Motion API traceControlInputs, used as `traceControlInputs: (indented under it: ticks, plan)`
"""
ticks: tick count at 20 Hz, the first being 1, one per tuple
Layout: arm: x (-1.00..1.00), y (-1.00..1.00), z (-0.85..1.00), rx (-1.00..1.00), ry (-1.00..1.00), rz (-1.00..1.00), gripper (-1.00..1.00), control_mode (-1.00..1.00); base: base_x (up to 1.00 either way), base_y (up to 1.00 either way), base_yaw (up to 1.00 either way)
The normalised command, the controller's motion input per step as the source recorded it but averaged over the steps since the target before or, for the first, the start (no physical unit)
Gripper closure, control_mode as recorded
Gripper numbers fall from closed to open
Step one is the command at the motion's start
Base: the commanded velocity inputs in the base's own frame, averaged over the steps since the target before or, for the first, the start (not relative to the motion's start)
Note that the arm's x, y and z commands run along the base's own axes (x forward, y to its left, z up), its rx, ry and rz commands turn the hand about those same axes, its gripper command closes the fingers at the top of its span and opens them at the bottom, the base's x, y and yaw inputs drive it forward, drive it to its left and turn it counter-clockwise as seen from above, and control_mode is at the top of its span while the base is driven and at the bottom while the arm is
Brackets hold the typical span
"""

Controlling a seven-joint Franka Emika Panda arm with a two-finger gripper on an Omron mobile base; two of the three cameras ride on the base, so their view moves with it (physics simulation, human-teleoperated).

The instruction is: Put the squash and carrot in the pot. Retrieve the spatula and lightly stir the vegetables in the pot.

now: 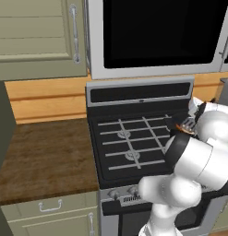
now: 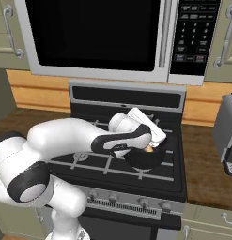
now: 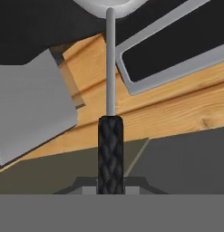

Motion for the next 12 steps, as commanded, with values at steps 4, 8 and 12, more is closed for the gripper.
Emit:
traceControlInputs:
  ticks: [4, 8, 12]
  plan:
    - [0.12, 0.01, 0.0, 0.0, -0.28, 0.0, 1.0, -1.0, 0.0, 0.0, 0.0]
    - [-0.05, 0.29, -0.15, 0.0, -0.19, 0.0, 1.0, -1.0, 0.0, 0.0, 0.0]
    - [0.0, 0.36, -0.14, 0.04, -0.01, 0.0, 1.0, -1.0, 0.0, 0.0, 0.0]
